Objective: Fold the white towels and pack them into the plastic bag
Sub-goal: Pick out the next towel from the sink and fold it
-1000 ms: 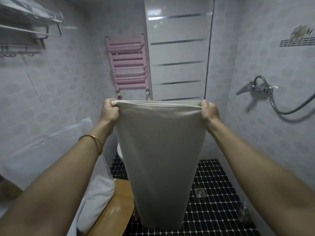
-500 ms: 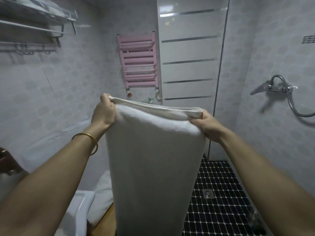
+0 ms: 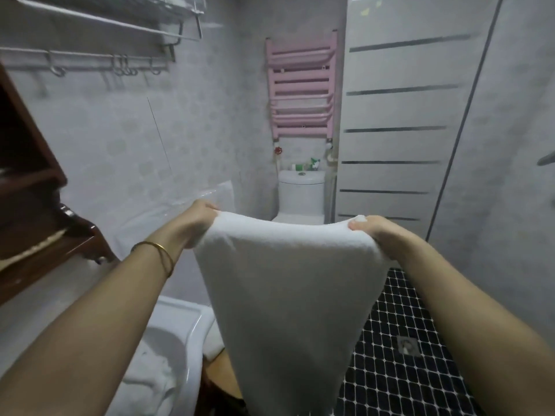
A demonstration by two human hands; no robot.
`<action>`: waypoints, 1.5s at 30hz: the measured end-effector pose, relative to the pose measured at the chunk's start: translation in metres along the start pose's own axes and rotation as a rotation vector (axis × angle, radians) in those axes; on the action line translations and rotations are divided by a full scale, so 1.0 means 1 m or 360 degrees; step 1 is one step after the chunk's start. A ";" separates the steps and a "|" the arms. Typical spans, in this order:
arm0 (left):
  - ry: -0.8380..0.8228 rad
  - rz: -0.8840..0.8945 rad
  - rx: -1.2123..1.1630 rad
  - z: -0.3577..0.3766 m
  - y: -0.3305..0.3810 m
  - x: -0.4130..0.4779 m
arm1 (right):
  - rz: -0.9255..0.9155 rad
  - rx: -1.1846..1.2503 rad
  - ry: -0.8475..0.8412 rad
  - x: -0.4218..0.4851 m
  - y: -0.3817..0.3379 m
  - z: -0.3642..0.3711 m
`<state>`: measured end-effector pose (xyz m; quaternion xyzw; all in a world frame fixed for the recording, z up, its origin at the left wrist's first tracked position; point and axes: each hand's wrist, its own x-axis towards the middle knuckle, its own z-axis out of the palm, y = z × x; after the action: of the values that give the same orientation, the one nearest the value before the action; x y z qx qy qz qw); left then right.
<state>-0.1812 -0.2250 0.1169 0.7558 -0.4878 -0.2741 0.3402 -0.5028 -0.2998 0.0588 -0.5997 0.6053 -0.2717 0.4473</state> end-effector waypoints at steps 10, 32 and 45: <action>-0.0252 -0.0321 -0.0474 0.010 0.021 0.012 | 0.0456 0.0837 -0.0495 0.001 0.025 0.021; -0.0260 -0.0629 -0.0653 -0.026 -0.046 0.053 | -0.0707 0.1204 0.0291 -0.024 -0.014 0.077; -0.0946 -0.0847 -0.0319 0.022 -0.099 0.051 | -0.0844 0.1066 0.0637 -0.033 -0.038 0.060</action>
<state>-0.1241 -0.2487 0.0221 0.7066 -0.3231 -0.6051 0.1736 -0.4367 -0.2607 0.0716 -0.4922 0.3844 -0.6672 0.4059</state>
